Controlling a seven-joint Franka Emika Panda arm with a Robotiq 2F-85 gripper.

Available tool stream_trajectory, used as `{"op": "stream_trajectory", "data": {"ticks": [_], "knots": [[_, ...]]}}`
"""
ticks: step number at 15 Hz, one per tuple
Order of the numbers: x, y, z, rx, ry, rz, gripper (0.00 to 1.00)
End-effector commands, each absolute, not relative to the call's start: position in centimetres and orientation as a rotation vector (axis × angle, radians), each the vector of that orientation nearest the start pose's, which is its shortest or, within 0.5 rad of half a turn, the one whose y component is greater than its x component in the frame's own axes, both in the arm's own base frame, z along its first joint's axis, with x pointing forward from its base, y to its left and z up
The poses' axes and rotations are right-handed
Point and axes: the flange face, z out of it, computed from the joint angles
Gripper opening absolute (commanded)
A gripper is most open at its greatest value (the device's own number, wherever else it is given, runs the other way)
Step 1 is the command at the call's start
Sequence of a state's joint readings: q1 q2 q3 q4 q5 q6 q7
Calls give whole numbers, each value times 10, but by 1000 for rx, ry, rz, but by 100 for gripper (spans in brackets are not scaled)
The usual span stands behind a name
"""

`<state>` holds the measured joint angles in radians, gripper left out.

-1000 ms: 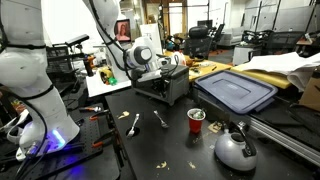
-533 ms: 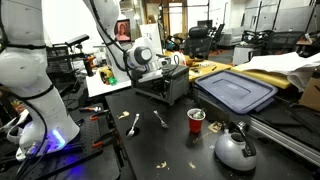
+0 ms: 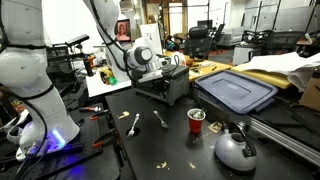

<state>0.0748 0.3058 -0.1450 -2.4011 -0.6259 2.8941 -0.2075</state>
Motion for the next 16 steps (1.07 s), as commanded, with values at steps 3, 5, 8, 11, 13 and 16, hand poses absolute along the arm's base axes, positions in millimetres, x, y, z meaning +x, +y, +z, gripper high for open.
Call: {"op": "stream_trajectory", "data": {"ticks": [3, 5, 8, 11, 13, 16], "knots": [[504, -9, 189, -3232, -1168, -137, 0], [505, -10, 192, -3264, -1143, -137, 0], [503, -17, 193, -3314, -1105, -81, 0], [497, -31, 190, -3334, -1058, 19, 0], [493, -35, 193, -3326, -1019, 67, 0], [490, -40, 200, -3314, -930, 117, 0]]}}
